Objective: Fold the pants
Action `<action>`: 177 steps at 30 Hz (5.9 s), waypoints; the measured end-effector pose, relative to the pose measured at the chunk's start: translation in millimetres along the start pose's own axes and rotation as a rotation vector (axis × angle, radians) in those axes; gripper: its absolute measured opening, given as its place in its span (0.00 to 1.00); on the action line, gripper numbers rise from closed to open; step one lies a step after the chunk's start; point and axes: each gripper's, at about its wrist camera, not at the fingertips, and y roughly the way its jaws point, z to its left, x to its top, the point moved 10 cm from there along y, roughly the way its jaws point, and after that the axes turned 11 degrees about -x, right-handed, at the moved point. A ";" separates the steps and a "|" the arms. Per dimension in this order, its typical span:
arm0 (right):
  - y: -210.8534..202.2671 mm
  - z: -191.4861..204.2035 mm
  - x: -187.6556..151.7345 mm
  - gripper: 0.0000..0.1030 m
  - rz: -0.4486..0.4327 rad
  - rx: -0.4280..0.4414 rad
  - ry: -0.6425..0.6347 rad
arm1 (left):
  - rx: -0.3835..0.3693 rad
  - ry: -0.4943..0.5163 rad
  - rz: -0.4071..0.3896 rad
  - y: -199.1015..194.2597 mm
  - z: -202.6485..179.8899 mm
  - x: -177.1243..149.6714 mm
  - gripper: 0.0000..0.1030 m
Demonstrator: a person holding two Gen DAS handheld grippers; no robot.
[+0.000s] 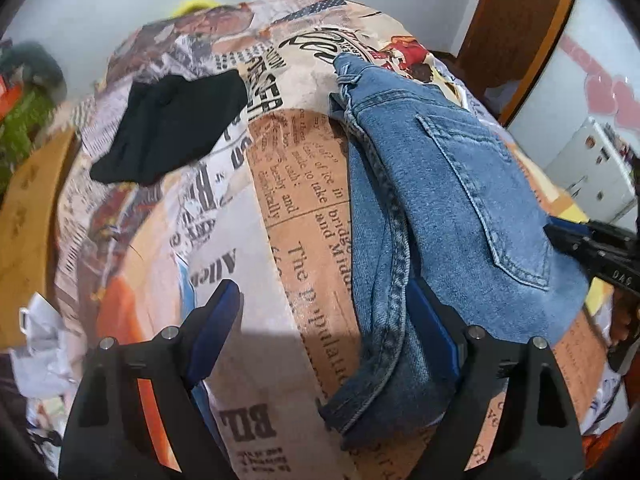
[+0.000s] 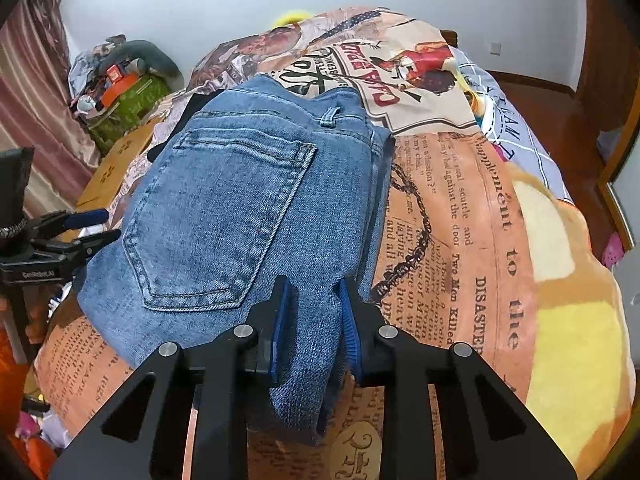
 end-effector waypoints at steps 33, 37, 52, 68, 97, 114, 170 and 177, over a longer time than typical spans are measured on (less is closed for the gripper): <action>55.6 -41.8 130.4 0.42 -0.064 0.034 0.032 | 0.037 0.084 -0.077 46.7 -9.1 169.8 0.81; 77.5 -42.6 138.2 0.42 -0.027 0.058 0.053 | 0.028 0.100 -0.056 64.1 -13.9 173.8 0.81; 104.1 -23.8 138.0 0.14 -0.050 0.084 -0.043 | 0.084 0.140 -0.028 100.2 -13.4 167.4 0.82; 92.3 -38.8 142.4 0.15 -0.068 -0.073 -0.061 | 0.095 0.113 -0.024 92.2 1.6 167.1 0.90; 29.9 -22.6 58.5 0.63 0.006 0.037 0.010 | -0.061 0.064 0.064 50.9 -24.7 96.8 0.96; 71.0 -18.2 49.6 0.75 0.154 0.276 0.128 | -0.274 0.029 0.265 110.1 -43.4 103.5 1.00; 7.5 199.7 235.6 0.21 -0.290 0.330 -0.217 | 0.006 0.014 -0.301 -117.1 112.9 205.3 0.42; 52.0 226.5 267.0 0.21 -0.263 0.307 -0.242 | 0.021 -0.048 -0.296 -85.2 175.9 231.6 0.42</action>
